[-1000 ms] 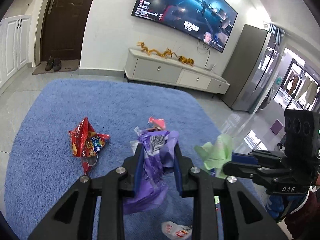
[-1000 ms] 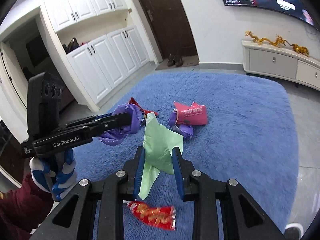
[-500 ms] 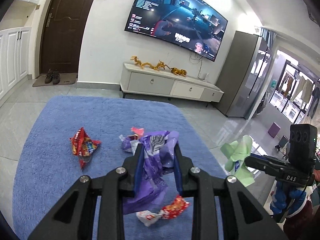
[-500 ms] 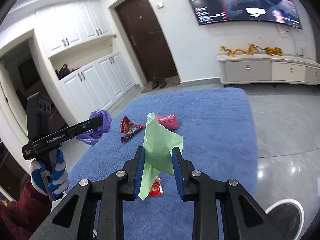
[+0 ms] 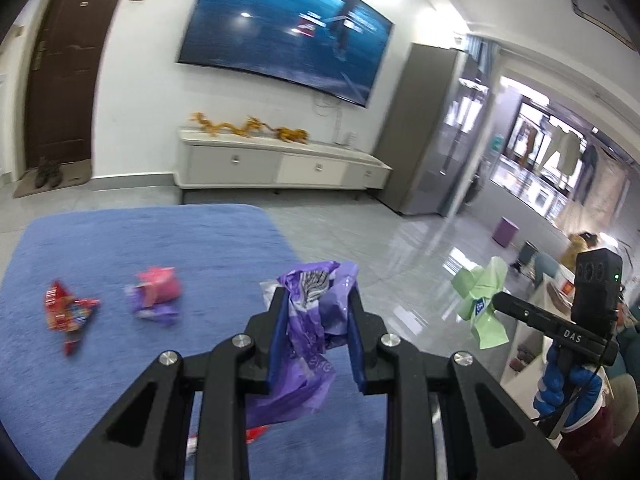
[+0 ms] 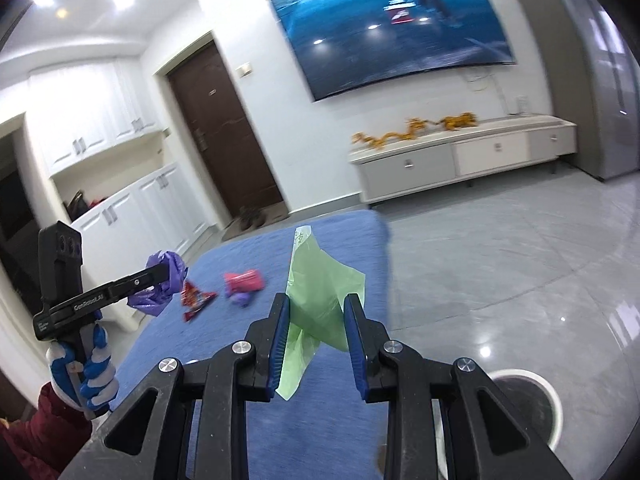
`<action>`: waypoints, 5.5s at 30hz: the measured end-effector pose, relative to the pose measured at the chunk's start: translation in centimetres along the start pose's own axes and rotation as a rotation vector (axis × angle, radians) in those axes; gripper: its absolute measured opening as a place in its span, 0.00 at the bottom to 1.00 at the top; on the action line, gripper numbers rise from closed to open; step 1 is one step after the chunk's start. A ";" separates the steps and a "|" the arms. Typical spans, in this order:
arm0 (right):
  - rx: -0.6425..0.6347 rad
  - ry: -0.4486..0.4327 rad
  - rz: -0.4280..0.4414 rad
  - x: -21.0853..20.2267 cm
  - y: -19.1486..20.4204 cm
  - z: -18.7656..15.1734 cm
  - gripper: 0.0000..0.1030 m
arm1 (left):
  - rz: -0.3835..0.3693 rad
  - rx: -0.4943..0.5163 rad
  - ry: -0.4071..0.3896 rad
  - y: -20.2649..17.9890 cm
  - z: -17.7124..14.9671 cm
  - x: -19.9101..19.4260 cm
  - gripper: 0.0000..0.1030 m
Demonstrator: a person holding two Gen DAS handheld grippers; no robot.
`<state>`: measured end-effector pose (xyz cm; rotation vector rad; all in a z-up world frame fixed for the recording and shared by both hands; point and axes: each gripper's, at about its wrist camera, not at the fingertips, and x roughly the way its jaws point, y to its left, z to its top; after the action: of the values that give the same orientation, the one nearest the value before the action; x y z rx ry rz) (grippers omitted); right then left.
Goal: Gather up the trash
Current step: 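Carry both wrappers over the trash bin and open both tools, then move both open tools back over the remaining wrappers on the rug, then grasp the pink bag with the left tool while the right tool grasps the red wrapper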
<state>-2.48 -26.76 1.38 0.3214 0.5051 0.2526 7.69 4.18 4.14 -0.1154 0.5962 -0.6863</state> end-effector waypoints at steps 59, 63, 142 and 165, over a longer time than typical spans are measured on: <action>0.407 0.114 -0.369 -2.8 -19.6 -9.4 0.42 | -0.179 0.202 0.395 -20.5 -8.5 24.3 0.54; 0.375 0.093 -0.362 -3.5 -18.0 -8.5 0.43 | -0.141 0.208 0.340 -19.4 -7.5 21.5 0.54; -0.344 0.383 0.331 16.4 14.3 -4.5 0.70 | 0.499 -0.428 0.092 20.3 -10.6 -6.1 0.69; -0.542 0.544 0.445 26.0 17.6 -9.8 0.53 | 0.402 -0.297 0.161 21.1 -4.7 4.8 0.69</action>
<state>11.78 -0.08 -11.60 -0.1820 0.8714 0.9047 19.95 17.93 -8.16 -0.2111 0.8464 -0.2148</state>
